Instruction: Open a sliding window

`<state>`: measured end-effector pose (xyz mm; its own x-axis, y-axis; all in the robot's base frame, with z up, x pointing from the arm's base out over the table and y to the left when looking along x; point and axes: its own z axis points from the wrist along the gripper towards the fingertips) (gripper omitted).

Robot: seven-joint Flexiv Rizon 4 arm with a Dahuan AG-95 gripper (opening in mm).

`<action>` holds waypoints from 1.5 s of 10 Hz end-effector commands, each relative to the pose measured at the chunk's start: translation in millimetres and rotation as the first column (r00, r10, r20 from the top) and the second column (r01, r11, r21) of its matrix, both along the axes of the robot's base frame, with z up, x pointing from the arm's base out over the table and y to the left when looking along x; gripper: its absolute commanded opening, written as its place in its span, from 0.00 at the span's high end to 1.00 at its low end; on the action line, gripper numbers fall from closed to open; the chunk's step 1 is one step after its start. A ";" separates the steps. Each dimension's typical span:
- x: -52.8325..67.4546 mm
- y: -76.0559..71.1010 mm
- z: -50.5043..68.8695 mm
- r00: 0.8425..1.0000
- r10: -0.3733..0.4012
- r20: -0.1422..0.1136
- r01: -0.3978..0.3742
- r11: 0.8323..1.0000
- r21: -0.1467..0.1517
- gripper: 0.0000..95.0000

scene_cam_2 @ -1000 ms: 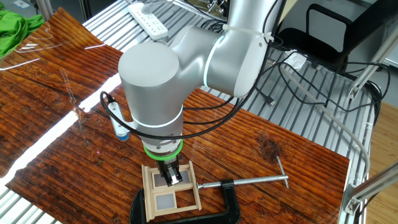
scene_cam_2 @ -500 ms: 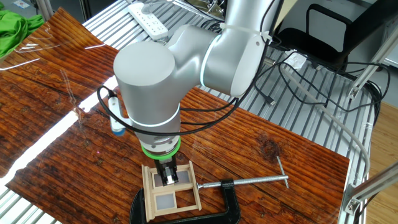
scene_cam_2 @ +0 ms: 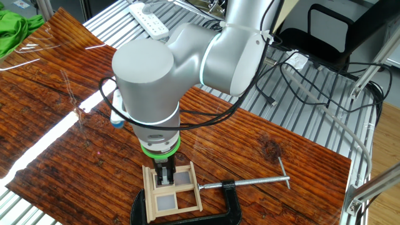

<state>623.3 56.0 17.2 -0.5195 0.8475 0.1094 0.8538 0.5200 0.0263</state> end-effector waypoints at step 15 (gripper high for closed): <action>2.4 -6.4 -2.1 0.797 -0.601 0.055 0.599 0.799 0.046 1.00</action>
